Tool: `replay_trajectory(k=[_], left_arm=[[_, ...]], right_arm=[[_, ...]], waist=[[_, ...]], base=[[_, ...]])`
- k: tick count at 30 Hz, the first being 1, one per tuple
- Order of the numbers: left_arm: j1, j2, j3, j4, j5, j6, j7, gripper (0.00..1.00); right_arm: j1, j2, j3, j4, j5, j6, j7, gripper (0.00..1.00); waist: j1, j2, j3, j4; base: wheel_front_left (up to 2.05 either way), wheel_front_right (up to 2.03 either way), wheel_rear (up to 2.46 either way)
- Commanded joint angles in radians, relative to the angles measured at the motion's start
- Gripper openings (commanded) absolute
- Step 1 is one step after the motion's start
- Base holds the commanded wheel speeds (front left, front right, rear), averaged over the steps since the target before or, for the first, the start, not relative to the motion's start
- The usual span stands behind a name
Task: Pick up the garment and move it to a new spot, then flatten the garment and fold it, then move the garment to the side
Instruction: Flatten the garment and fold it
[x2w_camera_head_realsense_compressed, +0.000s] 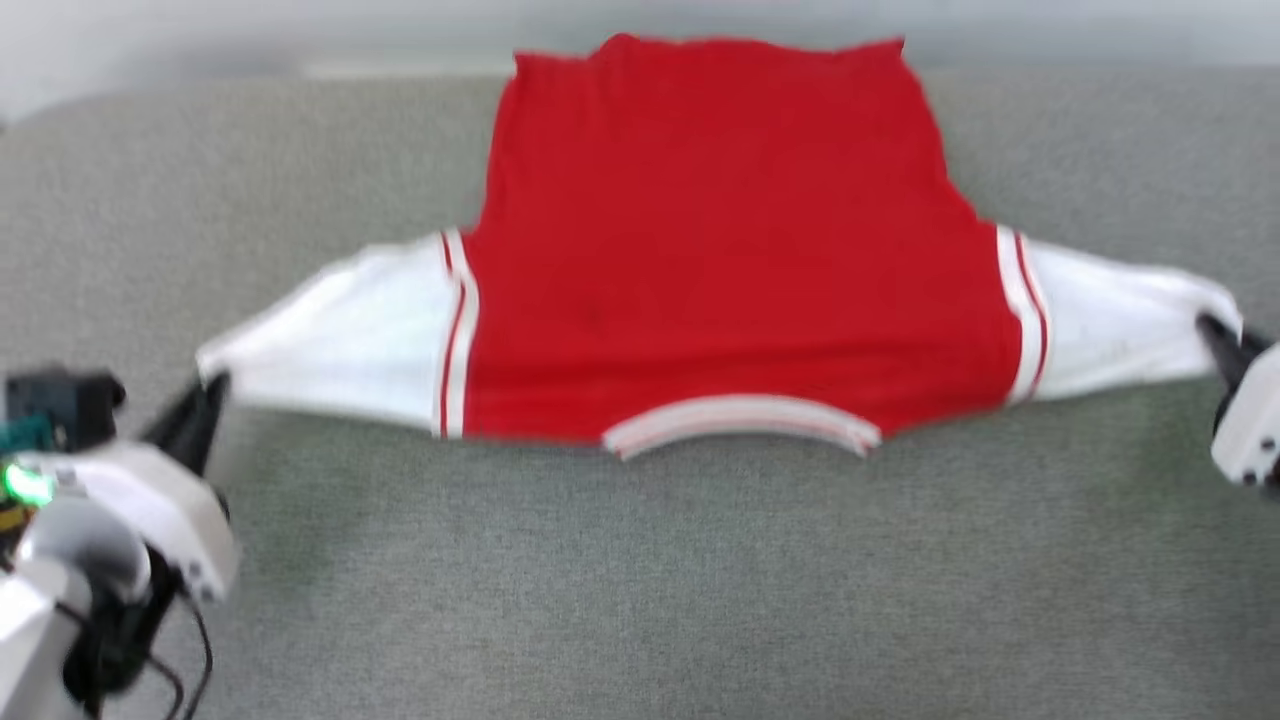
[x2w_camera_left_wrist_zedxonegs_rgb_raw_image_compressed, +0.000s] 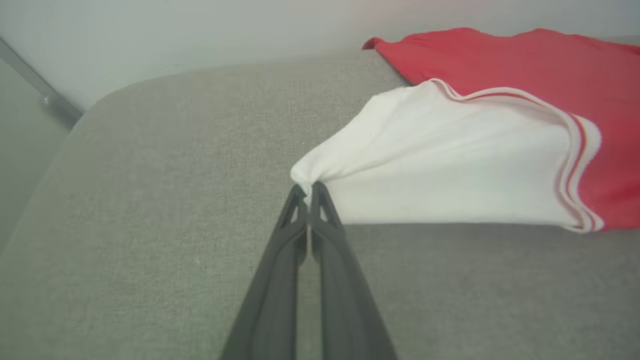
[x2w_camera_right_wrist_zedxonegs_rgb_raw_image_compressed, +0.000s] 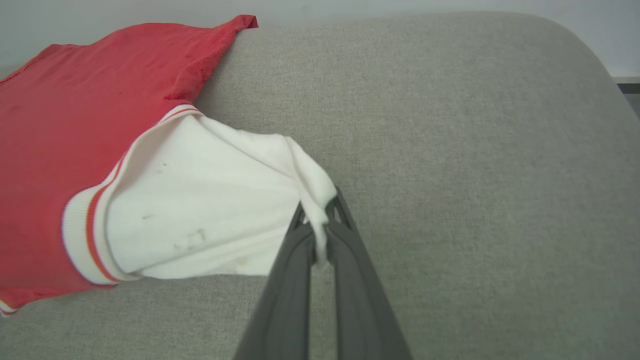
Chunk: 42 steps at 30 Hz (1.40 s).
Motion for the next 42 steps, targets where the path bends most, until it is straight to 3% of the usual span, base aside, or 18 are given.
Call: replay_trajectory(k=[1,16,23,29,30,31,36,42], left_arm=[[0.021,0.011,0.004,0.002,-0.008,0.01,0.006,0.0],[0.417,0.158,-0.023,-0.219,-0.143,0.08,0.177,0.0],[0.499,0.162,-0.045,-0.288,-0.175,0.103,0.21,0.0],[0.482,0.134,-0.052,-0.338,-0.185,0.1,0.211,0.0],[0.479,0.129,-0.05,-0.349,-0.187,0.102,0.207,0.0],[0.478,0.127,-0.05,-0.362,-0.187,0.104,0.206,0.0],[0.467,0.121,-0.065,-0.458,-0.175,0.093,0.212,0.0],[0.445,0.136,-0.071,-0.583,-0.144,0.116,0.234,0.0]], right_arm=[[0.023,-0.007,-0.011,-0.003,0.0,-0.002,0.004,0.0],[0.435,0.045,-0.172,-0.266,0.082,-0.002,0.284,0.0],[0.539,0.092,-0.206,-0.352,0.074,-0.002,0.364,0.0],[0.524,0.095,-0.195,-0.371,0.062,-0.002,0.374,0.0],[0.513,0.091,-0.192,-0.377,0.064,-0.002,0.37,0.38],[0.503,0.087,-0.191,-0.381,0.068,-0.002,0.368,1.0],[0.447,0.037,-0.155,-0.42,0.104,-0.002,0.387,1.0],[0.287,0.005,-0.137,-0.485,0.176,-0.002,0.456,1.0]], waist=[[0.0003,0.0,-0.04,-0.009],[0.0003,0.0,-0.155,-0.026],[0.0003,0.0,-0.157,-0.028],[0.0003,0.0,-0.143,-0.024],[0.0003,0.0,-0.138,-0.021],[0.0003,0.0,-0.132,-0.019],[0.0003,0.0,-0.091,0.004],[0.0003,0.0,0.004,0.059]], base=[[0.0,0.0,0.0],[0.0,0.0,0.0],[0.0,0.0,0.0],[0.0,0.0,0.0],[0.0,0.0,0.0],[0.0,0.0,0.0],[0.0,0.0,0.0],[0.0,0.0,0.0]])
